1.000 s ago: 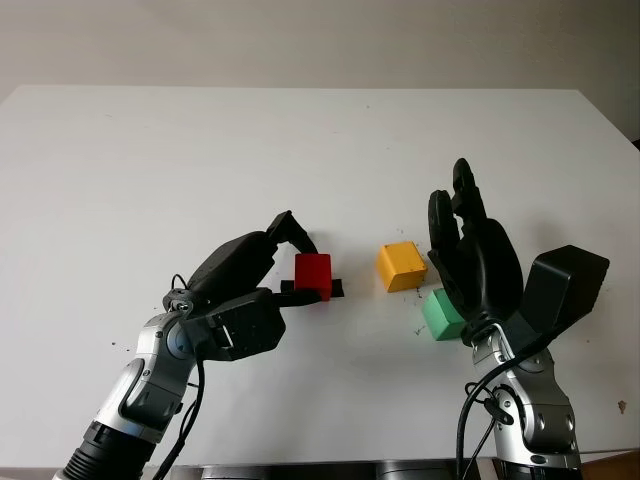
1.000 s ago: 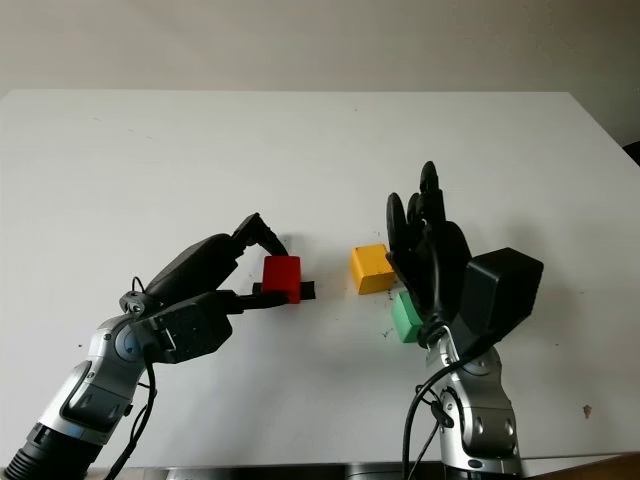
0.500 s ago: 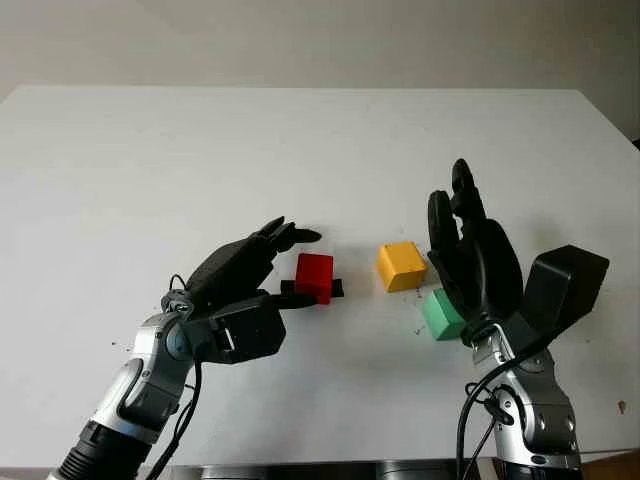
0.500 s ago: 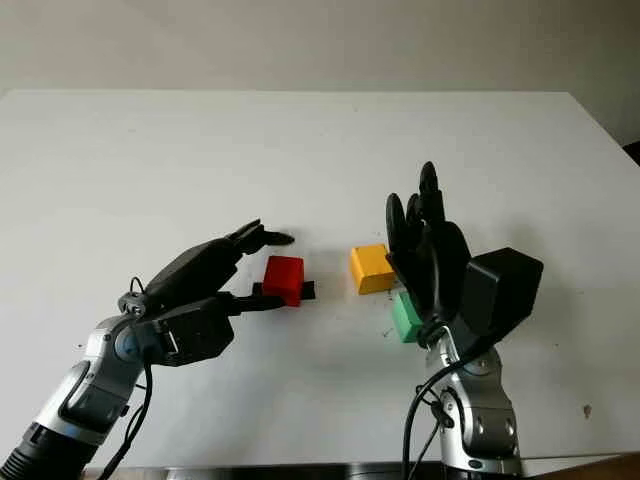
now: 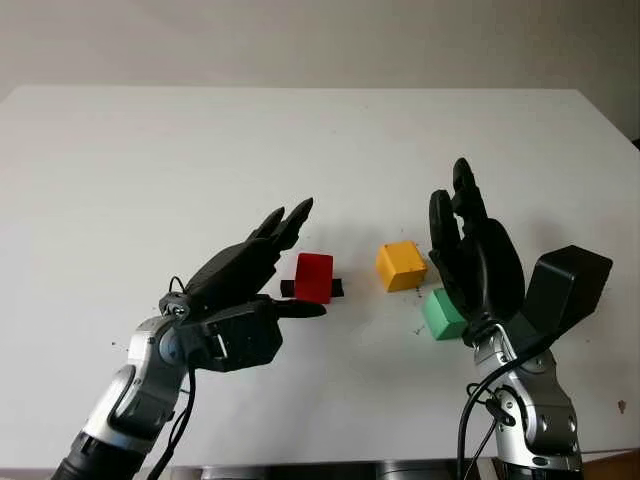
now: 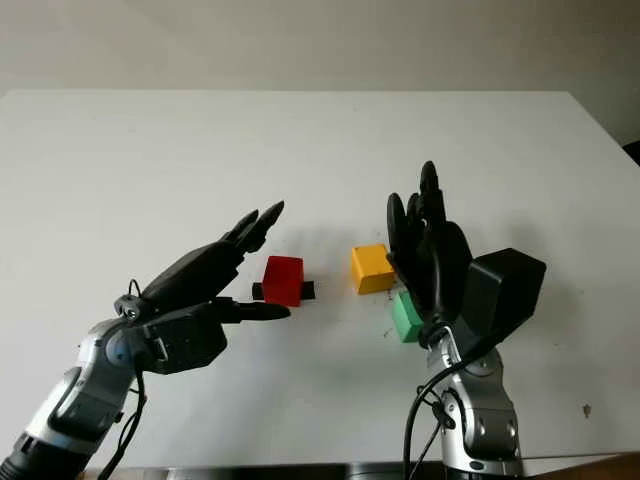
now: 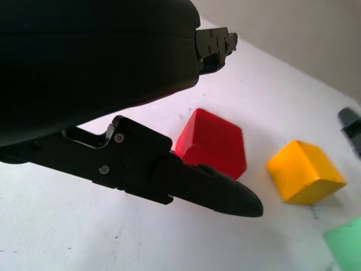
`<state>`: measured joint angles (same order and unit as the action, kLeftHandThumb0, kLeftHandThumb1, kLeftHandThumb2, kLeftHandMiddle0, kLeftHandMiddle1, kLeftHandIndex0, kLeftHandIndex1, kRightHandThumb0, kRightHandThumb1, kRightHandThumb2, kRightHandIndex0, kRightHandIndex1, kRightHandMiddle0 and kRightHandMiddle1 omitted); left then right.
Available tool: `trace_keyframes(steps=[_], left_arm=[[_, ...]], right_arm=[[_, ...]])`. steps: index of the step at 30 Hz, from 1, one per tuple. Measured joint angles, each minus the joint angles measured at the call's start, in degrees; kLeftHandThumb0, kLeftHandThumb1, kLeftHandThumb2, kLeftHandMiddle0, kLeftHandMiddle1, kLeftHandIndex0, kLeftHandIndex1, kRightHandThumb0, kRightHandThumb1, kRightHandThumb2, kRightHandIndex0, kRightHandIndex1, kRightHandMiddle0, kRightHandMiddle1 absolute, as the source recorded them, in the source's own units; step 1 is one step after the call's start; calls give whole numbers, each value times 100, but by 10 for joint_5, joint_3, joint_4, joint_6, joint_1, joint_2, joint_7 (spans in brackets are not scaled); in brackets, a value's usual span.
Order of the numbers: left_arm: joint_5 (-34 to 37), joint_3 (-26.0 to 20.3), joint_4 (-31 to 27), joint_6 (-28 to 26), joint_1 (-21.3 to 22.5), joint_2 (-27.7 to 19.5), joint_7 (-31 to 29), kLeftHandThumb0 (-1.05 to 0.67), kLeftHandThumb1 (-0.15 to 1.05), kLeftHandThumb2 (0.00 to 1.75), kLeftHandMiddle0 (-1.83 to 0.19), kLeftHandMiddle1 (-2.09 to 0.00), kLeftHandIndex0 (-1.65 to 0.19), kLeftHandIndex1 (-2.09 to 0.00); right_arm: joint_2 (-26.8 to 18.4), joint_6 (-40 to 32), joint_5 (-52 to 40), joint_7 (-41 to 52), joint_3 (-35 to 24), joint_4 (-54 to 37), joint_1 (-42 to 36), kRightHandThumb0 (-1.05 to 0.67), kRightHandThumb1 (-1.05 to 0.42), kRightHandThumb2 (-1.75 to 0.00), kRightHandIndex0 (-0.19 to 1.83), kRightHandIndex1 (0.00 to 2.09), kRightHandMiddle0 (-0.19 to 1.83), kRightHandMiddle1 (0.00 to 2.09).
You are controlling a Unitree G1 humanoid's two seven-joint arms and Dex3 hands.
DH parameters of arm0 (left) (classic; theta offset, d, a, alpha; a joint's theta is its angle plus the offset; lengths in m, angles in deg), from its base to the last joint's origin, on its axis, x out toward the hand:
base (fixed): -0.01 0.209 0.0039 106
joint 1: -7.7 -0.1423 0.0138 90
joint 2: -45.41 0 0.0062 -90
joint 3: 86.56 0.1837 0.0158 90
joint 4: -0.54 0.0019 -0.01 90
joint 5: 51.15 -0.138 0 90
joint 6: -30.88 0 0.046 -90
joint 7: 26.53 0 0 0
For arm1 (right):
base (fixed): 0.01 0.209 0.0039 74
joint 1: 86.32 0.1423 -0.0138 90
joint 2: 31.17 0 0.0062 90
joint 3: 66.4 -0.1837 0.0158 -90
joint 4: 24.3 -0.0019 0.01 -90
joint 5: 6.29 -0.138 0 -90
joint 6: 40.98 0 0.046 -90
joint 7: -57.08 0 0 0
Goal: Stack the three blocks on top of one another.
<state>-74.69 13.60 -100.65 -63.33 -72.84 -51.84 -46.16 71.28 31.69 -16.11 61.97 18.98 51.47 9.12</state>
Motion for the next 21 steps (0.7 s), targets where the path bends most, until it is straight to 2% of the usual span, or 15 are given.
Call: trace_keyframes(steps=[3,5,8,13,18,21], left_arm=[[58,-44,-30,-10,-18,9,4,-95,105,54,19,0,19,0],[91,-72,-45,-25,-24,23,18,-90,105,62,19,0,19,0],[137,-113,-44,-17,-25,48,54,-85,105,61,19,-2,19,0],[226,-175,13,5,0,83,91,-77,105,56,15,-5,15,-4],[248,-208,76,10,35,87,126,-75,105,53,3,-8,7,-8],[254,-216,117,12,48,88,143,-73,105,51,-1,-8,3,-9]], right_arm=[[-7,0,5,2,-1,-1,0,-62,-105,-53,-19,0,-19,2],[-17,0,7,6,-3,-1,2,-61,-105,-52,-19,1,-19,3],[-35,-4,9,12,-10,-9,9,-61,-105,-49,-19,2,-18,4],[-99,-21,39,30,-21,-36,50,-67,-105,-28,-17,4,-11,7],[-169,-41,50,77,-31,-43,107,-61,-103,-10,-16,5,-9,8],[-223,-78,80,103,-24,-50,138,-62,-98,-6,-7,10,3,15]])
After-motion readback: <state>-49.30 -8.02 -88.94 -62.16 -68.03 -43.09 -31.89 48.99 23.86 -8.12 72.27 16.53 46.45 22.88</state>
